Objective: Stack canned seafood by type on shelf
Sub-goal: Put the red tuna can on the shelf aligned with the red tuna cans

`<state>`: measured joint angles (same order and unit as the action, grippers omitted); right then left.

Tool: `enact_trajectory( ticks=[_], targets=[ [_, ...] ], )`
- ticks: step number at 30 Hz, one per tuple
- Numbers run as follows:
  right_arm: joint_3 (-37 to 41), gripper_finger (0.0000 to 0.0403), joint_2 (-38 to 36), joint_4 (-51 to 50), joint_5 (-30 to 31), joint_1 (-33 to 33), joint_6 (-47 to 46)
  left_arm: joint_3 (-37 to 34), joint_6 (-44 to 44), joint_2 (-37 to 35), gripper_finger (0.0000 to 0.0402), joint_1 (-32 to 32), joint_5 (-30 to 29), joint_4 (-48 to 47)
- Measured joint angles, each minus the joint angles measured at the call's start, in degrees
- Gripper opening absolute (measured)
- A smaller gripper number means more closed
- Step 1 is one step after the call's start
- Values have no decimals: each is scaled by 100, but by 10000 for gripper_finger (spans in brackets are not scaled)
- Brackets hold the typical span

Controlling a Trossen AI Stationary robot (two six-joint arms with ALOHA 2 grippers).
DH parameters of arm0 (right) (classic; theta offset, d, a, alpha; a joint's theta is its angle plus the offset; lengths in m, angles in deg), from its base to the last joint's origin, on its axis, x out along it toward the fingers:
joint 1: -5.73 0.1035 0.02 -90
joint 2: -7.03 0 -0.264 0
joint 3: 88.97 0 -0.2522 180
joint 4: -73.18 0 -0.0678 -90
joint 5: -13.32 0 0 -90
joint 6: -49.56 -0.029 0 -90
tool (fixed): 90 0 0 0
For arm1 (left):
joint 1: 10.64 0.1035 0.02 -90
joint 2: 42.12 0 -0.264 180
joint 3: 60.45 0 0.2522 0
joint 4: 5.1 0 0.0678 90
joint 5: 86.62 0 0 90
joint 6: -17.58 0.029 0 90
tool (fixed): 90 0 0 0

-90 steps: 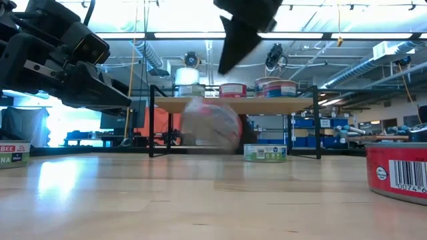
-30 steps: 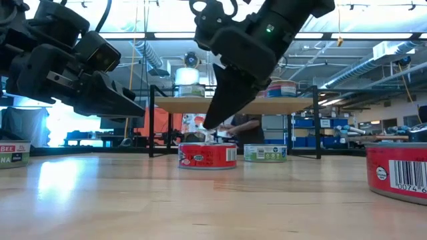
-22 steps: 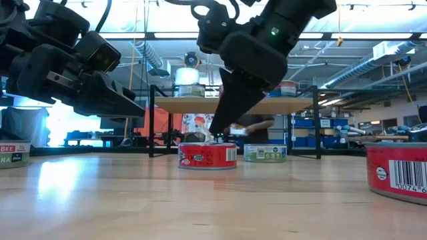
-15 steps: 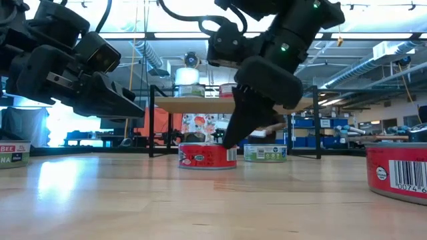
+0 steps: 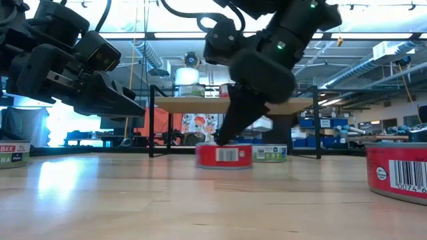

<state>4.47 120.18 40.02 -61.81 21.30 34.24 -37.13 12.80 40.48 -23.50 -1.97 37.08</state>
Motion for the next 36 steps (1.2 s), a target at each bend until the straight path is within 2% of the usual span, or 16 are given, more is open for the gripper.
enact_trajectory(
  ticks=[5,7,11,14,18,23,28,36],
  targets=[
    [15,6,15,710,-998,-38,-363,0,2,12,6,0,-2,115],
    [9,5,15,935,-1127,55,-406,15,2,65,6,0,-4,205],
    [9,17,15,1076,-851,306,-395,181,2,388,6,0,-6,204],
    [7,24,12,1057,-880,479,-446,435,4,793,6,0,-57,206],
    [27,15,15,967,-866,701,-641,802,4,1396,6,0,-92,355],
    [164,5,15,933,-509,851,-735,1054,4,2003,6,0,-87,783],
    [474,11,15,1272,-500,810,-875,1184,4,2262,6,2,-275,853],
    [883,9,17,1766,-321,572,-1054,1198,4,2279,6,11,-378,857]
  ],
)
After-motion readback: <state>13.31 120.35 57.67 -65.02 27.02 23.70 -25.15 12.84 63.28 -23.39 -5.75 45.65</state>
